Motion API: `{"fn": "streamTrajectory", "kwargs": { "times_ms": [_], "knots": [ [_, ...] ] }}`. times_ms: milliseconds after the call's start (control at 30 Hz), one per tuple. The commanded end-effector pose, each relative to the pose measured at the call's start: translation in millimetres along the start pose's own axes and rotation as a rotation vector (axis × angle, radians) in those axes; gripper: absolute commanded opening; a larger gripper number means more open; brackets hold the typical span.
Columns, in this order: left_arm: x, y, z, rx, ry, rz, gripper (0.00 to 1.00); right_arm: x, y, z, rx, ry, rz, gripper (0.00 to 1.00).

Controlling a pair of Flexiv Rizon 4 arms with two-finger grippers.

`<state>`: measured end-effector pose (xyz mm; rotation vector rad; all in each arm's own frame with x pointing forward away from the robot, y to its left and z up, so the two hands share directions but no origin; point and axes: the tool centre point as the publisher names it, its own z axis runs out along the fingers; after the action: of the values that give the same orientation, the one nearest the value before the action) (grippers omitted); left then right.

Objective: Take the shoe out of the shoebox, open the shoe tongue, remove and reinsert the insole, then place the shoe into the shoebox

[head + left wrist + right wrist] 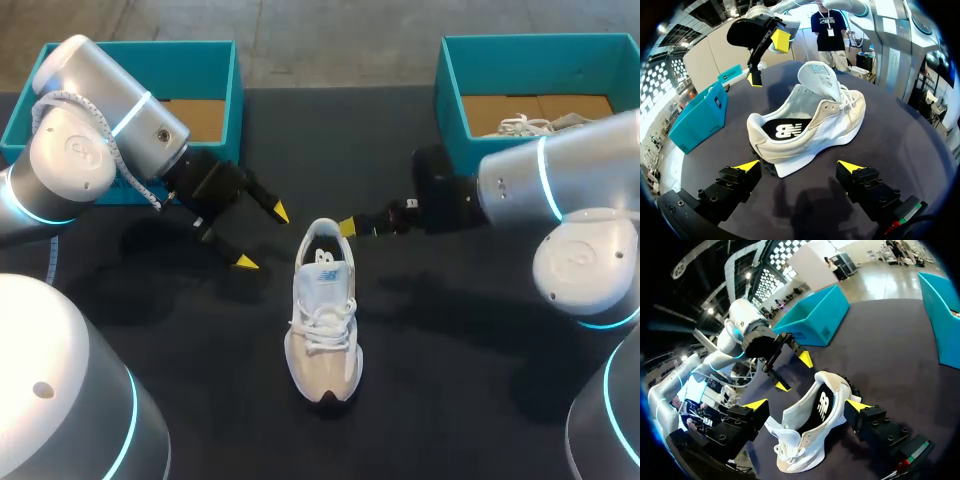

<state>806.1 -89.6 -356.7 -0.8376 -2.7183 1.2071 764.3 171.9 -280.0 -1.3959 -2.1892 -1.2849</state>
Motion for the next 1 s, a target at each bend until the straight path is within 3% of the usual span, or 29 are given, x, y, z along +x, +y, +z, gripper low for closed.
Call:
{"fn": "streamTrajectory", "kwargs": {
  "times_ms": [33, 600, 667, 1000],
  "knots": [
    [0.4, -0.2, 0.2, -0.003, 0.001, 0.0, 1.0, 11.3, 6.0, -3.5, 0.099, -0.241, 0.007, 1.0],
    [0.4, -0.2, 0.2, -0.003, 0.001, 0.0, 1.0, 17.4, 5.7, -6.7, 0.128, -0.273, -0.019, 1.0],
    [0.4, -0.2, 0.2, -0.003, 0.001, 0.0, 1.0, 21.2, 9.3, 2.0, 0.176, -0.322, -0.03, 1.0],
    [5.7, 3.9, -22.5, -0.07, 0.087, 0.059, 1.0, 32.8, 18.6, 16.3, 0.198, -0.4, -0.055, 1.0]
  ]
}}
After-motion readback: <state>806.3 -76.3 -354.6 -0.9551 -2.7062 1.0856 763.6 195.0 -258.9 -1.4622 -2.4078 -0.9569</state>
